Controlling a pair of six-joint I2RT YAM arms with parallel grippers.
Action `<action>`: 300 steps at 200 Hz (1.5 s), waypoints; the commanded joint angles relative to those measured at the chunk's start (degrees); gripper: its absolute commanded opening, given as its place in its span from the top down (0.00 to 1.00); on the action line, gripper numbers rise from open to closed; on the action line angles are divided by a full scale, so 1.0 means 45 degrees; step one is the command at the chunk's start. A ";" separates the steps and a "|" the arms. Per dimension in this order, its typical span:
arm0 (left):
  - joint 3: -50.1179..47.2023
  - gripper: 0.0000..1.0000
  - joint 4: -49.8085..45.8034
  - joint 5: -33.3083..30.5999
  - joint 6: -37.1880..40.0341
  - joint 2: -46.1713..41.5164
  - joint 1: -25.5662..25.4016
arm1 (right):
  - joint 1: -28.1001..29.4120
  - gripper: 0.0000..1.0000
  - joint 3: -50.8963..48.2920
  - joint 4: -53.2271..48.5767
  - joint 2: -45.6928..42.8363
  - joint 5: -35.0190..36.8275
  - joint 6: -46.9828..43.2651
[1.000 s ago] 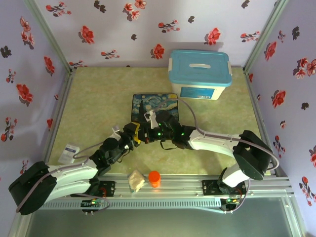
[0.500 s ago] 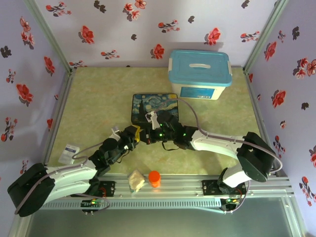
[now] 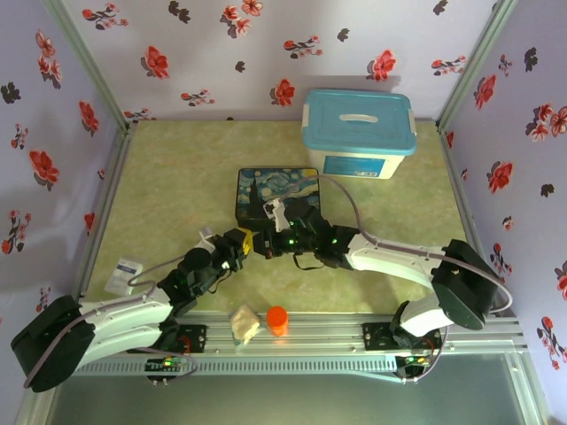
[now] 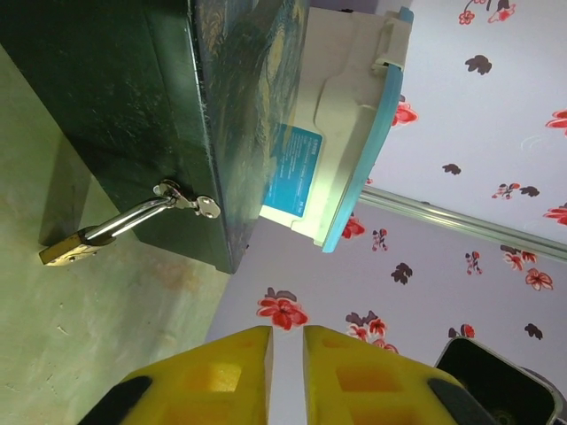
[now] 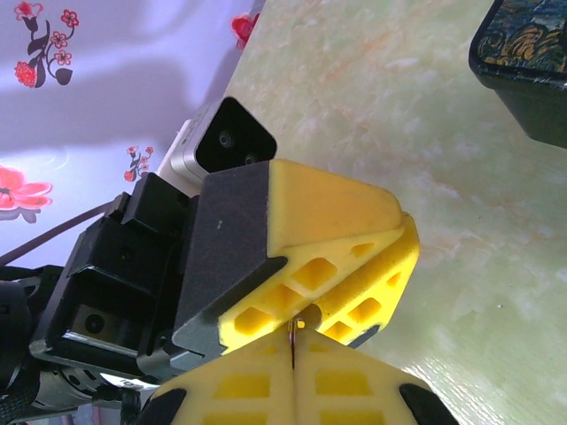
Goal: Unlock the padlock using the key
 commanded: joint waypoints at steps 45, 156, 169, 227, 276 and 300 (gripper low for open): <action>-0.0014 0.98 -0.0507 -0.0089 0.0359 -0.0207 0.0151 | -0.0230 1.00 -0.0349 -0.0315 -0.0594 0.0224 -0.0336; 0.2540 1.00 -0.4108 0.0356 0.8466 -0.1475 0.0289 | -0.1669 0.30 -0.2550 0.4529 -0.1350 -0.2051 0.2267; 0.2789 1.00 -0.4022 0.0638 0.9741 -0.1574 0.0309 | -0.1761 0.30 -0.2910 0.5831 -0.1517 -0.2445 0.2586; 0.3219 1.00 -0.1841 0.2215 1.1978 -0.1309 0.0364 | -0.1571 0.46 -0.3607 0.9230 -0.1732 -0.2579 0.3175; 0.2934 1.00 -0.0021 0.2427 1.1446 -0.1341 0.0351 | -0.1537 0.60 -0.3587 1.0032 -0.1370 -0.2649 0.3376; 0.2883 1.00 0.0319 0.2363 1.1039 -0.1437 0.0367 | -0.1461 0.65 -0.3528 1.0036 -0.1370 -0.2727 0.3246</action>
